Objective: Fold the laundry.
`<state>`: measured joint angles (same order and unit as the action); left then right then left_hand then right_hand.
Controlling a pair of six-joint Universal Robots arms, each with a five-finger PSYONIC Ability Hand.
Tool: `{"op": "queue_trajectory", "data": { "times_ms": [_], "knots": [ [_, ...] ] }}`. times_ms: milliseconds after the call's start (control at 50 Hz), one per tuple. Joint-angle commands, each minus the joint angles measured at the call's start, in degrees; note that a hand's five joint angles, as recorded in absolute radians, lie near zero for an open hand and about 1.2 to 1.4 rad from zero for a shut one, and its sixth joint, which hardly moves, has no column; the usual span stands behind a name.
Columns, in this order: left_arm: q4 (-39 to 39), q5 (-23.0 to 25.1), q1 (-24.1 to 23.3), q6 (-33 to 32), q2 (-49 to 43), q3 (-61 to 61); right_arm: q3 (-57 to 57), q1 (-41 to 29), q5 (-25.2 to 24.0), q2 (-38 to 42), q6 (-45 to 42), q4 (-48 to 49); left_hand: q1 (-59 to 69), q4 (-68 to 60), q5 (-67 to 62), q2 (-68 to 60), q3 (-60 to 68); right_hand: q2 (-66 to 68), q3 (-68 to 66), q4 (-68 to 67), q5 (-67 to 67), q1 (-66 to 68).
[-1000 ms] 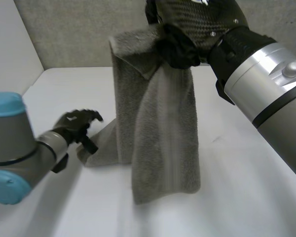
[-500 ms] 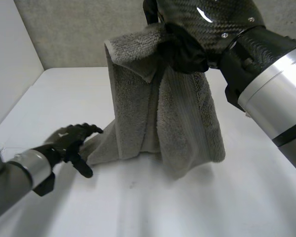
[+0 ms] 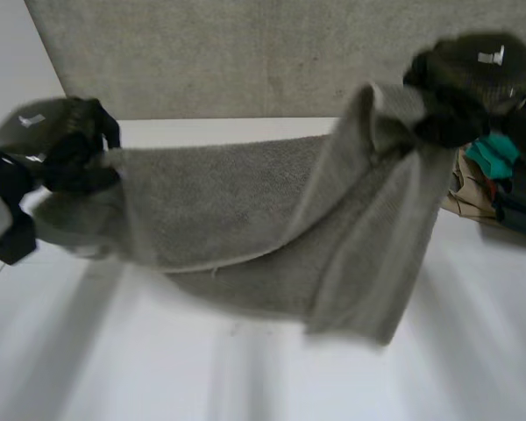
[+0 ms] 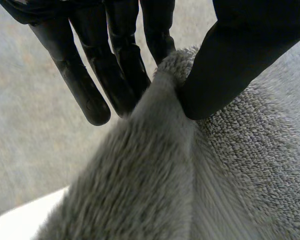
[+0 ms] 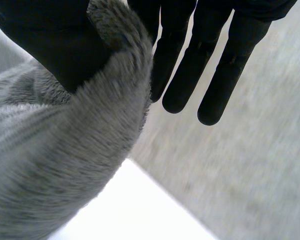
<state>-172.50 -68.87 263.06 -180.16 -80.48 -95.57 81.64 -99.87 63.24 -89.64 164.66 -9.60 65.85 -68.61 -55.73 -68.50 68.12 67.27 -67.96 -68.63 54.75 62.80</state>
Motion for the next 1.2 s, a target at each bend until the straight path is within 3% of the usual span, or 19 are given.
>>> {"op": "queue_trajectory", "data": {
  "times_ms": [20,60,160,280,320,340,360,380,400,500,620,780,920,1020,1200],
  "knots": [
    [5.6,3.13,0.98,-1.24,-7.56,2.23,-0.87,2.05,-2.68,13.6,-11.64,-7.01,14.15,-11.39,-14.27,-11.5,11.88,12.73,-12.04,-11.37,15.25,17.2],
    [5.42,1.73,-1.04,-3.17,-14.4,3.98,-1.13,1.0,-2.51,18.07,-14.44,-6.4,14.15,-11.39,-14.27,-11.5,11.88,12.73,-12.04,-11.37,15.25,17.2],
    [3.66,-3.89,-3.42,-9.23,-29.97,12.23,-1.22,-0.59,-1.37,24.15,-12.18,1.94,14.15,-11.39,-14.27,-11.5,11.88,12.73,-12.04,-11.37,15.25,17.2],
    [3.66,-11.63,-6.24,-15.04,-46.68,28.93,-1.13,-2.43,6.53,29.87,-9.45,15.56,11.16,-8.41,-11.29,-8.52,8.89,12.73,-12.04,-11.37,15.25,17.2],
    [4.45,-12.78,-6.85,-15.92,-49.23,32.54,-1.31,-2.87,8.91,30.92,-9.62,18.03,1.27,1.48,-1.4,1.37,-1.0,-5.84,6.54,7.2,-3.32,-1.37],
    [5.58,-13.92,-7.55,-16.44,-50.9,35.25,-1.57,-3.31,11.01,31.71,-9.97,19.78,-18.43,21.19,18.31,21.08,-20.71,-39.1,39.79,40.46,-36.58,-34.63],
    [6.29,-14.36,-7.91,-16.54,-51.35,36.32,-1.75,-3.49,11.99,31.98,-10.23,20.32,-32.29,35.04,32.16,34.93,-34.56,-54.58,55.28,55.95,-52.07,-50.12],
    [7.17,-14.8,-8.17,-16.54,-51.44,37.2,-1.92,-3.58,12.87,32.24,-10.5,20.67,-47.91,50.67,47.79,50.56,-50.18,-57.27,57.96,58.63,-54.75,-52.8],
    [9.0,-15.85,-8.61,-16.8,-50.92,37.74,-2.53,-3.84,14.18,32.42,-10.94,20.42,-55.85,58.61,55.73,58.5,-58.12,-57.27,57.96,58.63,-54.75,-52.8],
    [10.52,-17.44,-8.26,-16.01,-44.34,33.97,-3.33,-4.11,15.16,29.0,-10.59,14.71,-55.85,58.61,55.73,58.5,-58.12,-57.27,57.96,58.63,-54.75,-52.8],
    [6.66,-17.18,-6.07,-15.66,-30.45,20.62,-4.29,-4.98,15.42,21.88,-7.08,7.41,-55.85,58.61,55.73,58.5,-58.12,-57.27,57.96,58.63,-54.75,-52.8],
    [2.87,-14.2,-4.83,-17.67,-19.11,0.68,-9.29,-7.44,16.3,23.53,-5.76,-4.0,-55.85,58.61,55.73,58.5,-58.12,-57.27,57.96,58.63,-54.75,-52.8],
    [-2.13,-12.96,-6.15,-20.58,-17.96,-10.15,-11.86,-10.34,17.44,29.61,-6.72,-7.45,-54.48,57.23,54.35,57.12,-56.75,-57.27,57.96,58.63,-54.75,-52.8],
    [-7.49,-13.31,-6.42,-20.14,-21.2,-10.6,-8.35,-11.84,18.85,30.4,-6.9,-2.89,-44.73,47.48,44.6,47.37,-47.0,-57.27,57.96,58.63,-54.75,-52.8],
    [-6.18,-13.66,-7.03,-18.91,-27.36,-9.63,-1.05,-12.02,19.56,27.77,-7.07,5.99,-43.53,46.29,43.4,46.18,-45.8,-57.27,57.96,58.63,-54.75,-52.8]
  ]
}}
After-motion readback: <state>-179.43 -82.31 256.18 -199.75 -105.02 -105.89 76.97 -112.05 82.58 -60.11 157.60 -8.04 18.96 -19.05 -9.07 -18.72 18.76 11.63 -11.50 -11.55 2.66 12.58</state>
